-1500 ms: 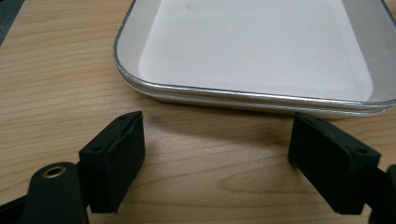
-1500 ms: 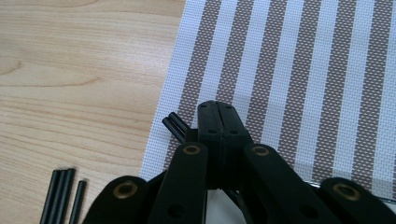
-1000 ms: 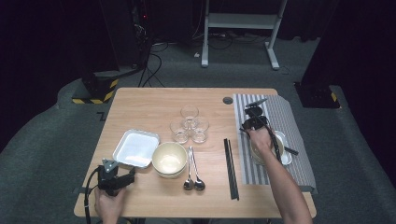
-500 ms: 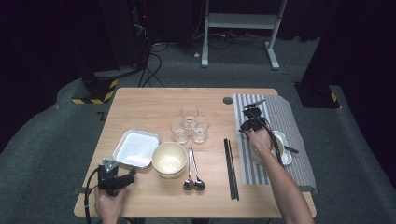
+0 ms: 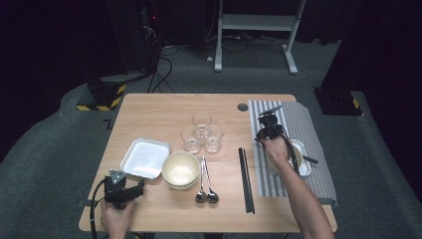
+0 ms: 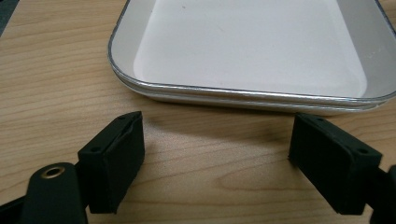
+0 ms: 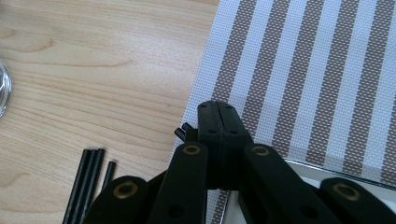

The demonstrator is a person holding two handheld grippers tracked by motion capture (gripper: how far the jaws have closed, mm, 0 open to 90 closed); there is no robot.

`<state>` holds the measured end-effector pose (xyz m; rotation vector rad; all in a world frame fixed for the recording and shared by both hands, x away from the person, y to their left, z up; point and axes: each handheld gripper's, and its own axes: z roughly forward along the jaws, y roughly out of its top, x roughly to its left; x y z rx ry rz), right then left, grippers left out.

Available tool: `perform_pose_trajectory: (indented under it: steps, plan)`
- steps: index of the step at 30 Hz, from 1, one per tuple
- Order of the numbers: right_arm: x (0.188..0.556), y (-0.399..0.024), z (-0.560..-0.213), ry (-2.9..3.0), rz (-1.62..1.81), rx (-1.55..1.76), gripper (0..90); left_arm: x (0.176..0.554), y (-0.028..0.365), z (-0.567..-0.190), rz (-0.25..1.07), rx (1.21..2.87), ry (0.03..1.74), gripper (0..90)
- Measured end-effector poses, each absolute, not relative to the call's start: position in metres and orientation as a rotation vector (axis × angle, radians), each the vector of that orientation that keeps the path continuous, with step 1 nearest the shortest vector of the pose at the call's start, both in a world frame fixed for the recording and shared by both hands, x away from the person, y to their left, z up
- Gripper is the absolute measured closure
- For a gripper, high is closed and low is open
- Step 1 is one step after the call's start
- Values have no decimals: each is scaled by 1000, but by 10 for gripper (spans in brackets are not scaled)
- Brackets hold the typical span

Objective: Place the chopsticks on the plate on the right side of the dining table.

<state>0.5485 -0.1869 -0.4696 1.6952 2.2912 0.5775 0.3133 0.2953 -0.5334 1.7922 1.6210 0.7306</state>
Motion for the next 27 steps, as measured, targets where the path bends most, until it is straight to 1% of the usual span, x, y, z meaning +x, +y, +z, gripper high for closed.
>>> perform_pose_trajectory:
  steps: [27]
  plan:
    - [534, -172, -473, 2362, 591, 1634, 899, 313, 295, -533, 730, 1792, 1621, 185]
